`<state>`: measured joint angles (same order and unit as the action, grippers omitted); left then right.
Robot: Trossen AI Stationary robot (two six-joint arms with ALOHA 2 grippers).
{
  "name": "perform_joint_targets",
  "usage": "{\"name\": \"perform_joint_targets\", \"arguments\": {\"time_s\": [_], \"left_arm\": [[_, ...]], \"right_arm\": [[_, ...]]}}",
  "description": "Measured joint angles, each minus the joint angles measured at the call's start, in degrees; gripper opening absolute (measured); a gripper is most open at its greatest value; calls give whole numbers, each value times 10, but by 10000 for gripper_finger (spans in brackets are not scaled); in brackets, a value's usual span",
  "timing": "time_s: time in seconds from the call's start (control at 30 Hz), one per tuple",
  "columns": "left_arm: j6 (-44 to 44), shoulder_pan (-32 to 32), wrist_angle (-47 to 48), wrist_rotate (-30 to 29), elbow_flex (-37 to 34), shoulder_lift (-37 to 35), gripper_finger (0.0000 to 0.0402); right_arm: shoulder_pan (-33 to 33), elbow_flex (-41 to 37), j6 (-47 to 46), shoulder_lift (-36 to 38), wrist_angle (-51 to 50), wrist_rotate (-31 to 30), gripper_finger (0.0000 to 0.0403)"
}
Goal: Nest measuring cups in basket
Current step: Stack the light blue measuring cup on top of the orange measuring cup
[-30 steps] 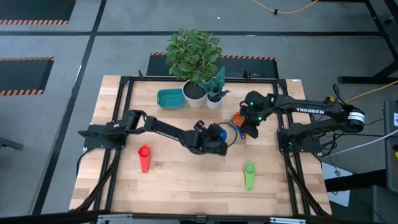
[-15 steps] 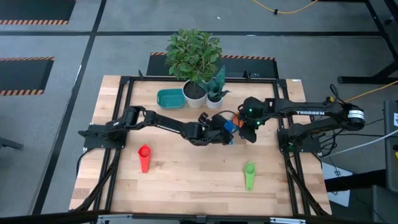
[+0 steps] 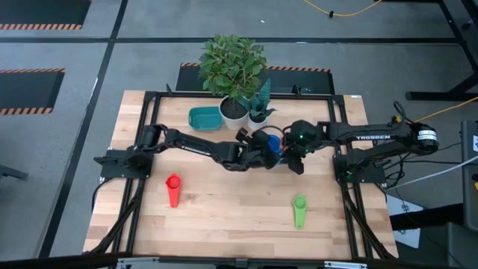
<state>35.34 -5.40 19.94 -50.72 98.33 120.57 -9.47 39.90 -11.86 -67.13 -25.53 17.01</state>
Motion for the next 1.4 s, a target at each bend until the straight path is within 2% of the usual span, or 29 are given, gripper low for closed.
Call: {"name": "perform_joint_targets", "arguments": {"time_s": [0.5, 0.63, 0.73, 0.87, 1.4], "left_arm": [[1, 0, -4, -8, 1, -5, 6], [1, 0, -4, -8, 1, -5, 5], [1, 0, -4, -7, 1, -5, 6], [1, -1, -4, -11, 1, -5, 9], [0, 0, -3, -8, 1, -5, 19]], "right_arm": [[22, 0, 1, 0, 51, 5, 134], [22, 0, 2, 0, 58, 4, 110], [22, 0, 4, 0, 60, 0, 74], [22, 0, 2, 0, 61, -37, 17], [22, -1, 1, 2, 57, -54, 8]]}}
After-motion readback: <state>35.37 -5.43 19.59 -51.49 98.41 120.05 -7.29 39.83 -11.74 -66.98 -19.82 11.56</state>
